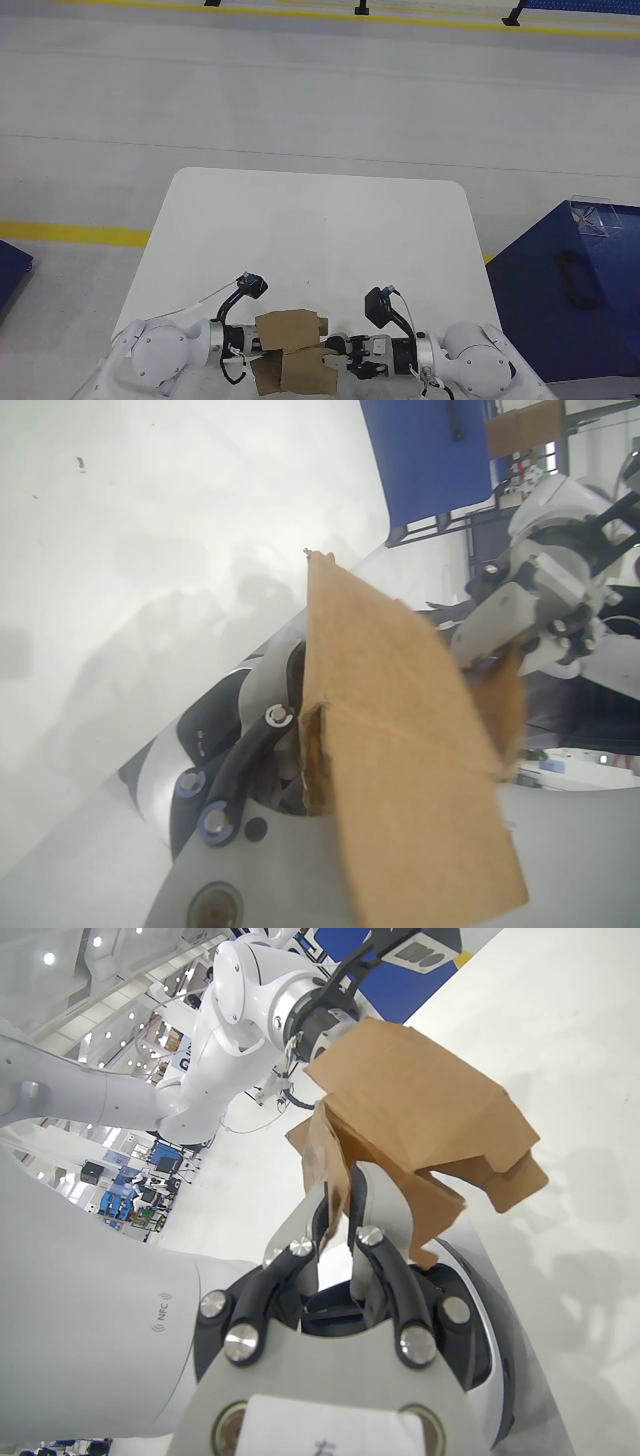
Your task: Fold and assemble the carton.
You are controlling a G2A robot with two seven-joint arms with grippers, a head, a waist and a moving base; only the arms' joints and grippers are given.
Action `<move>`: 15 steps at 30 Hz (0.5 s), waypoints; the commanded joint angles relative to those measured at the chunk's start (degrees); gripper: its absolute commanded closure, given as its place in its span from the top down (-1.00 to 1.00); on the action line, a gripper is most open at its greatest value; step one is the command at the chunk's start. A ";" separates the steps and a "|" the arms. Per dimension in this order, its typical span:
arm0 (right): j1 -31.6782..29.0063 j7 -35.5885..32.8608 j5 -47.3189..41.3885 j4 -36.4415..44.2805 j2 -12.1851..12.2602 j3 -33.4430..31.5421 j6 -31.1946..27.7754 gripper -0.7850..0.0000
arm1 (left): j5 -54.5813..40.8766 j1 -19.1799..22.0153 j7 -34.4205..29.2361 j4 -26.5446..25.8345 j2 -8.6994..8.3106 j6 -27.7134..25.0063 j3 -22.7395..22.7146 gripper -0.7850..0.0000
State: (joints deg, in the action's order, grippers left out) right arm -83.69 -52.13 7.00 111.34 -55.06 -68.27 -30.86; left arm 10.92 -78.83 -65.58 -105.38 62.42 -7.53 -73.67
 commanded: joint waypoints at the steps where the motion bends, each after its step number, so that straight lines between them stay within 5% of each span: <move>1: 0.00 0.00 0.00 0.00 0.00 0.00 0.00 1.00 | -4.58 0.17 -0.87 0.46 -0.01 1.23 -0.67 -1.00; 5: -1.99 8.48 15.60 4.21 0.24 -3.98 2.95 1.00 | -4.58 0.17 -0.87 0.46 -0.01 1.23 -0.67 -1.00; 9: -8.40 15.94 9.49 9.39 0.79 -10.62 -0.50 1.00 | -4.58 0.17 -0.87 0.46 -0.01 1.23 -0.67 -1.00; 15: -8.40 15.94 9.49 9.39 0.79 -10.62 -0.50 1.00 | -4.58 0.17 -0.87 0.46 -0.01 1.23 -0.67 -1.00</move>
State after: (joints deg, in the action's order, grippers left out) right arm -92.08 -36.20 16.30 120.74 -54.27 -78.89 -31.36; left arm 6.34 -78.67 -66.45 -104.92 62.41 -6.30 -74.34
